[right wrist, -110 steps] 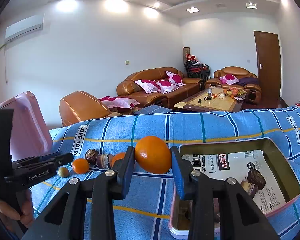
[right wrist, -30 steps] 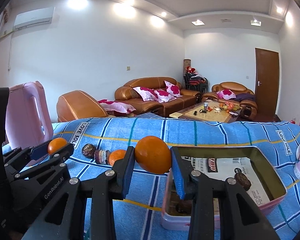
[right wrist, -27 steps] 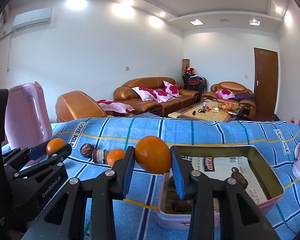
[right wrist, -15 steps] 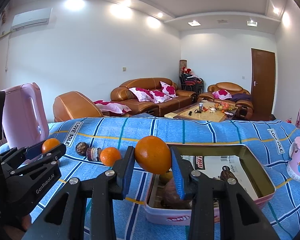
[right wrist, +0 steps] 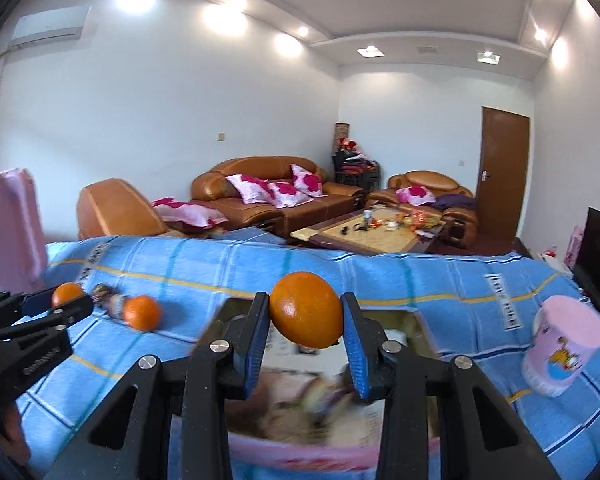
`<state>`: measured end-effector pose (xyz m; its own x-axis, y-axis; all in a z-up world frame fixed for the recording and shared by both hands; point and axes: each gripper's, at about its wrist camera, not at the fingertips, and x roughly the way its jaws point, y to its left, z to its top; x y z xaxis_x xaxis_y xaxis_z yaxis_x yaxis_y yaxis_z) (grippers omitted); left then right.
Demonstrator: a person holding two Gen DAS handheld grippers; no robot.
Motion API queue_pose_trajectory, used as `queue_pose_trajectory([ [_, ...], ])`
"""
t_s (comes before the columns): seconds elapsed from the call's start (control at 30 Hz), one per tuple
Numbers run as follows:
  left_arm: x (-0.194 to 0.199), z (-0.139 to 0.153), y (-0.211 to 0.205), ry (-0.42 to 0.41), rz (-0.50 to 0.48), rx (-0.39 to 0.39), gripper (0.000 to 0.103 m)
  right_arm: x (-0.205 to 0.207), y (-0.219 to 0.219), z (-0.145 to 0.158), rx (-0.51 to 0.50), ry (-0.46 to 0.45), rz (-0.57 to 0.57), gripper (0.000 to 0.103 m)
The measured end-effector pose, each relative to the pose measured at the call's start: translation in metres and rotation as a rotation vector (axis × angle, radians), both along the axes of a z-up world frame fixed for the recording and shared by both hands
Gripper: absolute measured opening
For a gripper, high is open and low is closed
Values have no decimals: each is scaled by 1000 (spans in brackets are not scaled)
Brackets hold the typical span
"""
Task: Organize fruits
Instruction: 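Carry the oranges in both tools over the tin tray, then open the right tool to drop its orange while the left tool releases its orange into the tray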
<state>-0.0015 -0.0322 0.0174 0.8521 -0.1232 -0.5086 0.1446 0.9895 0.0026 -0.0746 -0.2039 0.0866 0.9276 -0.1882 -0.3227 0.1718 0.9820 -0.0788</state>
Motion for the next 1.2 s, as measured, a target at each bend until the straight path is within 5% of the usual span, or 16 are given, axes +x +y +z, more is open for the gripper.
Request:
queue_pose_trajectory([
  [0.23,11,10,-58,-27,-85,14,40,7,-52,2,59,-8,-61,38],
  [0.43,30,-2,-109,42,-144,-38,40,22,-72,-1,83,30,-87,38],
  [0.6,39,-10,-142,58,-169,-4,40,35,-77,-10,104,92,-88,38],
  [0.9,41,-21,-152,124,-173,65,40,47,-75,-20,103,176,-92,38],
  [1.2,40,-22,-148,145,-175,49,40,56,-69,-26,122,231,-18,38],
])
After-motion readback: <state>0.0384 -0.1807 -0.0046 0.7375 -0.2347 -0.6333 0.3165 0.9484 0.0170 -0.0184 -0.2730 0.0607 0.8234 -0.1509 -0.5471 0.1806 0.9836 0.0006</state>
